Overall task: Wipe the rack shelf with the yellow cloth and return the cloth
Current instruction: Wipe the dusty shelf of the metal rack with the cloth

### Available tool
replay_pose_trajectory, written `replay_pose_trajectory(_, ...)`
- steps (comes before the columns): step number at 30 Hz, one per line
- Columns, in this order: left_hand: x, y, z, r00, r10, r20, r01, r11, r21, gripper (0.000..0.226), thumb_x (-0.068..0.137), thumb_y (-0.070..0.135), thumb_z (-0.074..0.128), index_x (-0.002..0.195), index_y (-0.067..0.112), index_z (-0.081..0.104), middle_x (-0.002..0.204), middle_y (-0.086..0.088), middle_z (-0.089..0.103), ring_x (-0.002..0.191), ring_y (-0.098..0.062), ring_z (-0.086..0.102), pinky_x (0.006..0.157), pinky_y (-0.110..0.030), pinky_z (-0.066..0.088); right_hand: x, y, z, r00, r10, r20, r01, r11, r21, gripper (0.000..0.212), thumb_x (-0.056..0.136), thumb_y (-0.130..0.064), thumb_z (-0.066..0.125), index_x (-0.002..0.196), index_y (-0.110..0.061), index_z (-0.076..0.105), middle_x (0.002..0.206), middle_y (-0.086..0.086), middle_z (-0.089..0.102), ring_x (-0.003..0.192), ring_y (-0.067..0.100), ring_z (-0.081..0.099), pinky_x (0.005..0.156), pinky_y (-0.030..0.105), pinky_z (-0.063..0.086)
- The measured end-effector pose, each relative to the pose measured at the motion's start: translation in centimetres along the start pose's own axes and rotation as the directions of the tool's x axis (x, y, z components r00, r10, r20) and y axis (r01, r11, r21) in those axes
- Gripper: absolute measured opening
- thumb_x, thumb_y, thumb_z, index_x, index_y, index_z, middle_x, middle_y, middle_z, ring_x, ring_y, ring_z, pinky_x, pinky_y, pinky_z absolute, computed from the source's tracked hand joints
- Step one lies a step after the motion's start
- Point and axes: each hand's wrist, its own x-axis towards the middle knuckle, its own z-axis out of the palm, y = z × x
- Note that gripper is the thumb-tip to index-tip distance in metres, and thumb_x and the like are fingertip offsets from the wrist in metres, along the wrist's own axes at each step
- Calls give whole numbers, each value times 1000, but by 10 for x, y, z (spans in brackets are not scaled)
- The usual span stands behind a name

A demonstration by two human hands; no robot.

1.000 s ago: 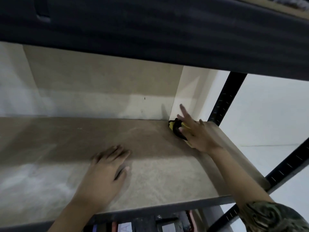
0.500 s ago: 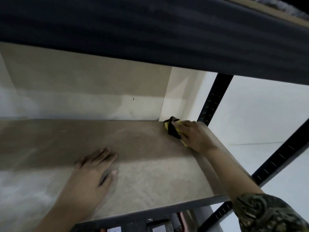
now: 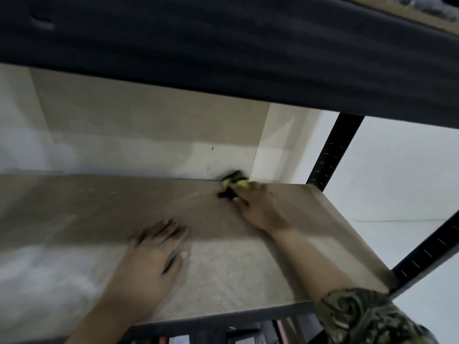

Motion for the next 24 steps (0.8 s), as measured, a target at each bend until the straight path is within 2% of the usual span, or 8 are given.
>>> replay_pose_trajectory(4, -3, -3, -5, 999, 26, 24, -26, 1000, 6, 53, 91, 53, 17, 143, 42, 21, 155, 16, 16, 144, -3, 6, 117, -28, 9, 0, -36, 4, 980, -194, 45, 184, 969, 165, 39, 96, -32, 43, 135, -29, 47, 139, 13, 46, 122, 31, 41, 103, 40, 33)
replay_pose_trajectory(6, -9, -12, -14, 1000, 18, 13, -18, 999, 26, 57, 87, 60, 14, 142, 45, 22, 154, 19, 18, 143, -3, 10, 117, -29, 11, 7, -4, -6, 998, -37, -48, 44, 987, 156, 46, 95, -38, 41, 134, -15, 49, 138, 17, 46, 123, 35, 44, 102, 38, 34)
replay_pose_trajectory(9, -25, -40, -34, 996, -75, -54, 75, 997, 1, 79, 69, 70, 3, 137, 44, 34, 149, 17, 33, 139, -7, 29, 113, -35, 22, 13, 28, -9, 936, 348, 59, -344, 937, -67, 52, 96, -40, 36, 144, -22, 29, 143, 14, 41, 129, 35, 36, 104, 48, 32)
replay_pose_trajectory(11, -37, -63, -42, 991, -117, -65, 118, 993, 22, 85, 66, 71, 2, 138, 41, 36, 149, 16, 34, 140, -6, 27, 114, -36, 21, 20, 7, 0, 920, 391, 28, -389, 919, -64, 49, 95, -44, 34, 140, -25, 35, 140, 12, 44, 128, 37, 35, 102, 48, 32)
replay_pose_trajectory(15, -56, -102, -46, 973, -228, -33, 230, 971, 59, 80, 72, 72, 5, 141, 40, 27, 154, 20, 16, 144, -3, 7, 115, -40, 9, 20, -89, 20, 999, -34, 22, 34, 999, 23, 37, 94, -37, 42, 128, -25, 51, 140, 5, 48, 128, 27, 43, 104, 43, 34)
replay_pose_trajectory(19, -64, -122, -46, 948, -309, -73, 310, 951, 8, 64, 87, 61, 9, 141, 35, 32, 156, 14, 16, 144, -4, 7, 115, -46, 10, -29, -186, 34, 898, -431, 88, 412, 895, 173, 44, 90, -30, 50, 134, -29, 46, 140, 6, 48, 126, 33, 40, 105, 46, 32)
replay_pose_trajectory(21, -66, -124, -44, 948, -306, -92, 306, 952, -11, 64, 86, 58, 11, 140, 34, 35, 155, 14, 19, 142, 0, 5, 115, -47, 9, -37, -183, 22, 905, -422, 45, 408, 894, 185, 51, 89, -29, 48, 138, -37, 38, 141, 5, 46, 126, 32, 38, 106, 42, 25)
replay_pose_trajectory(24, -68, -123, -43, 949, -292, -120, 291, 956, -25, 64, 86, 61, 13, 140, 35, 35, 154, 16, 20, 136, 6, 2, 115, -47, 6, -19, -111, -9, 987, -138, -83, 148, 980, 132, 37, 94, -31, 45, 130, -40, 49, 141, -2, 49, 128, 23, 44, 108, 37, 33)
